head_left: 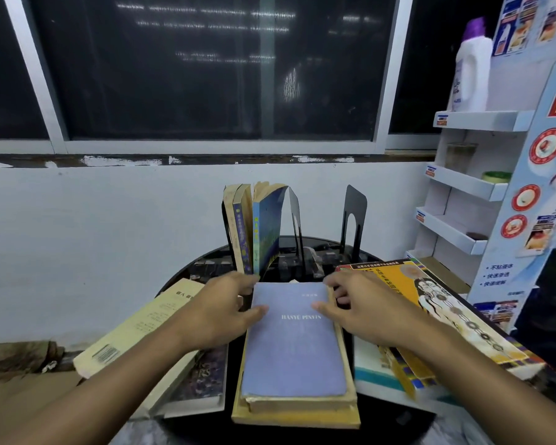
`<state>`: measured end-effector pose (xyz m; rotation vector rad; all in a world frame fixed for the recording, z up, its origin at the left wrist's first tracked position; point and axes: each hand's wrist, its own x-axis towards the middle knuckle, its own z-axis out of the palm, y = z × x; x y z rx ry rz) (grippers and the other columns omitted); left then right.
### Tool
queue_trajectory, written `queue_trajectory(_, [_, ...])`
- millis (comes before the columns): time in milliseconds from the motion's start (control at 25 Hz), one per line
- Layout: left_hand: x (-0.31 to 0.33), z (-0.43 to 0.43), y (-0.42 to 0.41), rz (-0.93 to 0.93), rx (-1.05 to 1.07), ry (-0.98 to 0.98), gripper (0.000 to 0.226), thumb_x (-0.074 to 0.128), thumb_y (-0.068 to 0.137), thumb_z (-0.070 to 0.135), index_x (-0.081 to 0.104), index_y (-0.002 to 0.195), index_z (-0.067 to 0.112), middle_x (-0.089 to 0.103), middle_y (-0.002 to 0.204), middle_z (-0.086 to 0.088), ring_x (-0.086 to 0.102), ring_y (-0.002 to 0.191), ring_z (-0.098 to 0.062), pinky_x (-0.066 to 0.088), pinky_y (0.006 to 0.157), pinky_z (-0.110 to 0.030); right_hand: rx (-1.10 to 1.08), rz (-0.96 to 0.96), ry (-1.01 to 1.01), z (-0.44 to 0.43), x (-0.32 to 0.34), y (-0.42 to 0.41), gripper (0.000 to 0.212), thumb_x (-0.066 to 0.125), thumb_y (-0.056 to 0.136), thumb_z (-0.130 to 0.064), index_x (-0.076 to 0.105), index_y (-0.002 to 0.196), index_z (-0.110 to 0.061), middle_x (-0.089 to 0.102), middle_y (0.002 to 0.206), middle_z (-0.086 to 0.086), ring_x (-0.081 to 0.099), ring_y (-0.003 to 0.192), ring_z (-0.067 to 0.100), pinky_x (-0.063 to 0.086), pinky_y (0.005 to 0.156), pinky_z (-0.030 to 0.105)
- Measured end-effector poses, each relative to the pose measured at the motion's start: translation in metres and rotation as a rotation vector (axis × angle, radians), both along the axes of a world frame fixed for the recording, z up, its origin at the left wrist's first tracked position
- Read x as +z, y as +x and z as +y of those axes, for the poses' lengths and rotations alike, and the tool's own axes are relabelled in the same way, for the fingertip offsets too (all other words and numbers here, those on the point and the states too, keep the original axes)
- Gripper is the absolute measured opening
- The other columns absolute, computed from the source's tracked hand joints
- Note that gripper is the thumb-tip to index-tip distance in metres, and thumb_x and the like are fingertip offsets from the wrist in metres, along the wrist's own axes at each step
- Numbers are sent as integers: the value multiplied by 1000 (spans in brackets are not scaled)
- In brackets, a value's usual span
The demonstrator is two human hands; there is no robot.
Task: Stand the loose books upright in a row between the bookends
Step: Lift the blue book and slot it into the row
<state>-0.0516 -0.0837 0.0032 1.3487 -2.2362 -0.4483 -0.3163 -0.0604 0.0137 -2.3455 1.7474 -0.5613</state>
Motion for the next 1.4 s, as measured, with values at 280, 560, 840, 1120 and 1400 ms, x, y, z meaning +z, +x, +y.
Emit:
queue_trajectory(280, [-21, 24, 1, -90, 31, 131, 58, 48, 77, 69, 62, 120, 33, 70, 109, 14, 66, 99, -9, 53, 89, -39, -82, -5, 169, 29, -6, 11, 42, 60, 94, -53, 59, 82, -13, 54, 77, -4, 59, 78, 20, 45, 61, 33])
queue_trajectory(560, [-26, 29, -5, -72, 52, 166, 44, 56, 95, 50, 56, 132, 25, 68, 120, 5, 64, 107, -17, 51, 93, -38, -134, 11, 250, 28, -4, 20, 40, 57, 96, -52, 40, 73, -25, 44, 79, -7, 44, 68, 4, 28, 50, 25])
queue_trajectory(840, [-34, 31, -7, 132, 29, 174, 43, 66, 92, 44, 60, 130, 28, 70, 120, 16, 66, 108, -2, 56, 92, -36, -86, -119, 201, 17, -22, 17, 45, 64, 90, -55, 61, 120, -21, 65, 116, -6, 59, 101, 16, 50, 77, 30])
queue_trajectory(1120, [-30, 38, -6, 396, 39, 149, 53, 76, 88, 29, 58, 137, 26, 70, 112, 29, 66, 106, 7, 57, 95, -32, -39, -298, 72, 22, -21, 17, 49, 75, 88, -35, 60, 133, -25, 68, 120, -10, 60, 94, 8, 42, 64, 12])
queue_trajectory(1400, [-20, 24, -6, 655, 105, -83, 65, 76, 87, 11, 51, 146, 20, 64, 135, 12, 56, 126, 3, 55, 97, -25, 24, -482, -163, 6, -4, 25, 71, 78, 86, -17, 45, 147, -33, 63, 127, -6, 65, 109, 13, 59, 87, 30])
